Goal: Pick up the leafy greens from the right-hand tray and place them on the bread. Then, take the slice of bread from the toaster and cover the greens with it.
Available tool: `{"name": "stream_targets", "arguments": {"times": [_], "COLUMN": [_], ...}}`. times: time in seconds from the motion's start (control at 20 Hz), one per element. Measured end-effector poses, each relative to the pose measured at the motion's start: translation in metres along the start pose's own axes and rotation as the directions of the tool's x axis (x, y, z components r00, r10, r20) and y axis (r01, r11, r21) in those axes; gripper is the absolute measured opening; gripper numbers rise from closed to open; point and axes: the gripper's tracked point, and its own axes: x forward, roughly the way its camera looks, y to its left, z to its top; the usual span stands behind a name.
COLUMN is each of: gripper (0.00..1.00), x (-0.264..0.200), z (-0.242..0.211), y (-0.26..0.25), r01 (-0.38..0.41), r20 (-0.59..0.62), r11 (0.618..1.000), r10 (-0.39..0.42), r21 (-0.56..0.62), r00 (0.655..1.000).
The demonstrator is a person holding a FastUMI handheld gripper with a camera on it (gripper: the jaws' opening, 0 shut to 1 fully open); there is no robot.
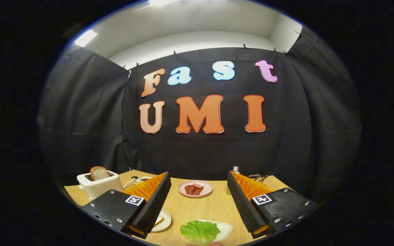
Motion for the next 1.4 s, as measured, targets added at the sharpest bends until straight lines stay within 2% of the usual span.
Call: {"name": "stream_targets", "arguments": {"times": [0.25, 0.5, 0.75, 1.05, 1.4], "gripper": [0.99, 0.99, 0.99, 0.99, 0.99], "x": [0.009, 0.01, 0.01, 0.011, 0.011], "z": [-0.042, -0.092, -0.133, -0.176, -0.231], "y": [-0.011, -0.018, -0.018, -0.006, -0.013], "r01": [0.011, 0.027, 0.031, -0.011, -0.01], "r20": [-0.147, -0.312, -0.428, -0.536, -0.673], "r11": [1.0, 0.999, 0.999, 0.999, 0.999], "r10": [-0.009, -0.015, -0.017, 0.027, 0.029], "r21": [0.015, 0.036, 0.026, 0.033, 0.032], "r00": [0.989, 0.95, 0.904, 0.844, 0.739]}}
